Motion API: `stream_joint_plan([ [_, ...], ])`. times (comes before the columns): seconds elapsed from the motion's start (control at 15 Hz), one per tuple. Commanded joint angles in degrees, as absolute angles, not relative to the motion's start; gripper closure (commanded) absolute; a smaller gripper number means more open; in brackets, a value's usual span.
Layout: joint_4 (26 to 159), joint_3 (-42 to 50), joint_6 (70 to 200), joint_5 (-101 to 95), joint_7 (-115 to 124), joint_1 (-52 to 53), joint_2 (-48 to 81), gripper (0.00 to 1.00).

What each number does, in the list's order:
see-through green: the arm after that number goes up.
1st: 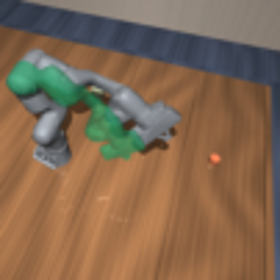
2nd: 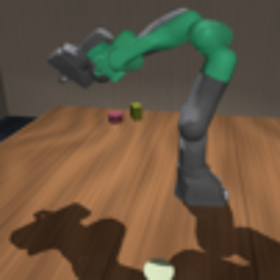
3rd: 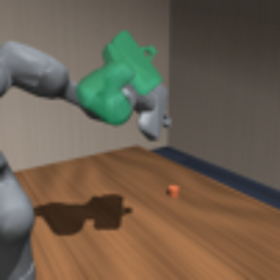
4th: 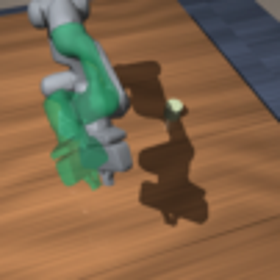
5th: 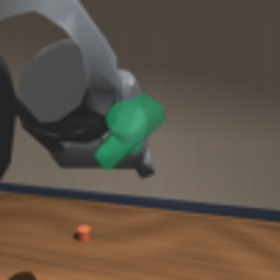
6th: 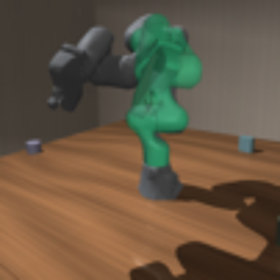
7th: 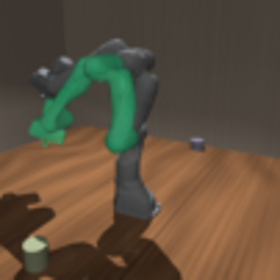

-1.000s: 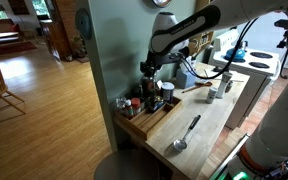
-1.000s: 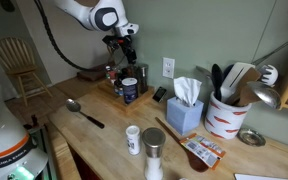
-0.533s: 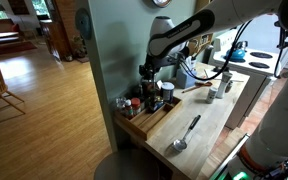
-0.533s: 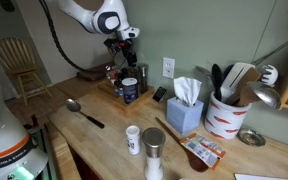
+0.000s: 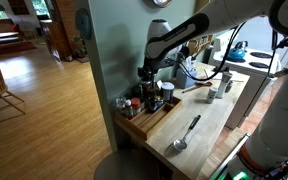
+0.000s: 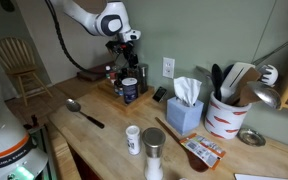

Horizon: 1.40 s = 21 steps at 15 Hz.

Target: Pick up the jar of coffee and move it to the left side of the tray

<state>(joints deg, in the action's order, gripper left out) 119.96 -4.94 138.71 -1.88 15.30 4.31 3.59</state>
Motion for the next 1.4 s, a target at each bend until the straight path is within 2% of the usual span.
stream_joint_plan([
  [0.0,118.45,-4.65,138.38,-3.14,15.34,4.92,5.04,0.69],
  [1.2,116.81,-4.05,137.87,-4.19,15.44,5.42,8.19,0.69],
  [1.27,116.78,-4.04,137.67,-4.39,15.4,5.45,8.13,0.57],
  [1.33,116.79,-4.04,137.59,-4.53,15.42,5.48,8.06,0.26],
])
